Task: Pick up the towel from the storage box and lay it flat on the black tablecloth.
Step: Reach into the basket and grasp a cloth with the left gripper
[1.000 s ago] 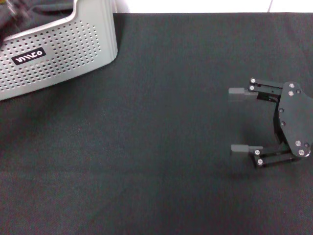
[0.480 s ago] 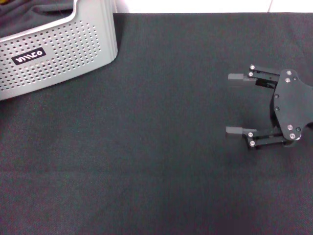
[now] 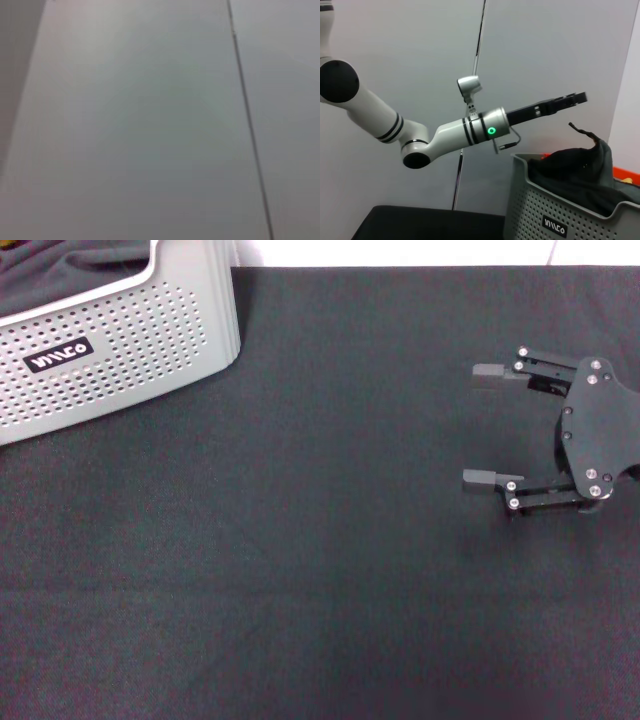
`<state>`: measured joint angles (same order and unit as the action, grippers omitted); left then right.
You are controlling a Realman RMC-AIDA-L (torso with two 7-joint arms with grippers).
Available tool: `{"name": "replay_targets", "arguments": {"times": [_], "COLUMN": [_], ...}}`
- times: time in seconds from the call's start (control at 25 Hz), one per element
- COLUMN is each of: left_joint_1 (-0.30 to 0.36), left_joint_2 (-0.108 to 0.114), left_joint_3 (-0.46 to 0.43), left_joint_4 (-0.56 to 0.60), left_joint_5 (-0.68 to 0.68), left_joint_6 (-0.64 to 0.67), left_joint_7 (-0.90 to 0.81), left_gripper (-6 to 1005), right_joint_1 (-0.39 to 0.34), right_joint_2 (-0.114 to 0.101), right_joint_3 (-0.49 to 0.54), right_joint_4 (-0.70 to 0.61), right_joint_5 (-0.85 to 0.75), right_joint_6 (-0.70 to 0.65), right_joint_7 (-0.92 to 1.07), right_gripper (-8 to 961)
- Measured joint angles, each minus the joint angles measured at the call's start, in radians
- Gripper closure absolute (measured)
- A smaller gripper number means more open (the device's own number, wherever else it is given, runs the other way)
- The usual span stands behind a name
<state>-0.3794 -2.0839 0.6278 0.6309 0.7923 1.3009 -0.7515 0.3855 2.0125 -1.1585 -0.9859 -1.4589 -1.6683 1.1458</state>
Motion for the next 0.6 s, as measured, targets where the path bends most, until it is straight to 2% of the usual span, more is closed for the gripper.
{"name": "replay_targets", "arguments": {"times": [0.28,0.6], "left_joint_1": [0.027,0.010], "left_joint_2": [-0.005,-0.005], "left_joint_3": [-0.021,-0.013], "left_joint_4": [-0.038,-0.117], "left_joint_5": [0.006,0.012], "left_joint_6": [-0.066,-0.073], "left_joint_7": [0.000,0.009], "left_gripper": [213,213], "right_joint_1": [0.007,0.018], "right_joint_2": [0.000,0.000], "right_joint_3": [0.002,0.002], "right_joint_4": [0.003,0.003], "right_joint_5": [-0.001,-0.014], "right_joint_6": [0.000,0.001], "right_joint_7": [-0.005,-0.010], "right_gripper": [68,68]}}
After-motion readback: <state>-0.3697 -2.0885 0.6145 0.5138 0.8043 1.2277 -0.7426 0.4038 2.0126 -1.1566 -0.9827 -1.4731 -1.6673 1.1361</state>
